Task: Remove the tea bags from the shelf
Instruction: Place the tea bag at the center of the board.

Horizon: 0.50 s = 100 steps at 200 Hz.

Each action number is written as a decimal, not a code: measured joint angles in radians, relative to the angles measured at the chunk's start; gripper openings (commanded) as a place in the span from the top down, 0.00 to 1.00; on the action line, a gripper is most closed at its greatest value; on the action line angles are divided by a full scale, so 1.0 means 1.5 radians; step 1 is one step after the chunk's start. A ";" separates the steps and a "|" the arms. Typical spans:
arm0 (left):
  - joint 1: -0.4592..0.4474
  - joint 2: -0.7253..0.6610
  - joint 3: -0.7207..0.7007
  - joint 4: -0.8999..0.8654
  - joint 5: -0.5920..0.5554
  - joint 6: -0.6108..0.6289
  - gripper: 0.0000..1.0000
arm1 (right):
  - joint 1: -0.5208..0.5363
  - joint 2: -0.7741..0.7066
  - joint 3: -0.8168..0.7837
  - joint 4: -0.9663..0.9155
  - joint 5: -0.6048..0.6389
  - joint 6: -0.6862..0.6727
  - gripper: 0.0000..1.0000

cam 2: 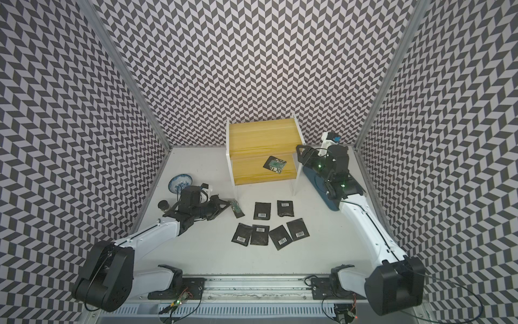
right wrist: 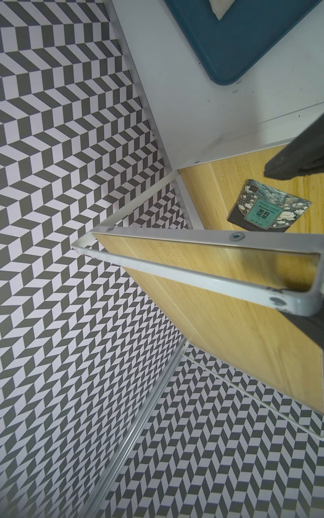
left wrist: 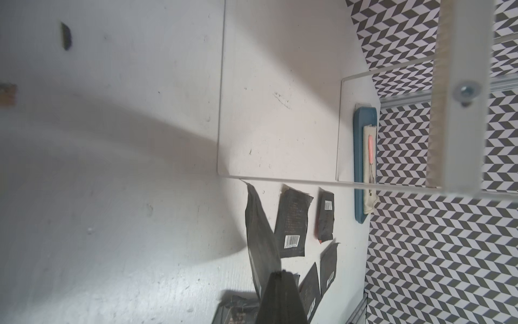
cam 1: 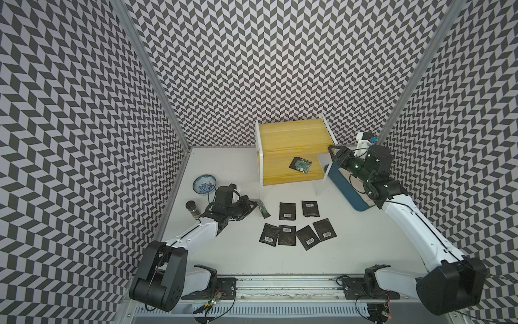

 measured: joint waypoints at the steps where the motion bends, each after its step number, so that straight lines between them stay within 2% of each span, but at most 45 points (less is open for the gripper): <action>1: 0.000 0.001 -0.001 0.002 -0.001 -0.001 1.00 | 0.000 0.000 0.000 0.000 0.000 0.000 0.35; 49: -0.017 0.044 -0.033 0.054 -0.018 -0.026 1.00 | 0.000 0.000 0.000 0.000 0.000 0.000 0.35; 100: -0.049 0.079 -0.033 0.085 -0.033 -0.035 0.92 | 0.000 0.000 0.000 0.000 0.000 0.000 0.35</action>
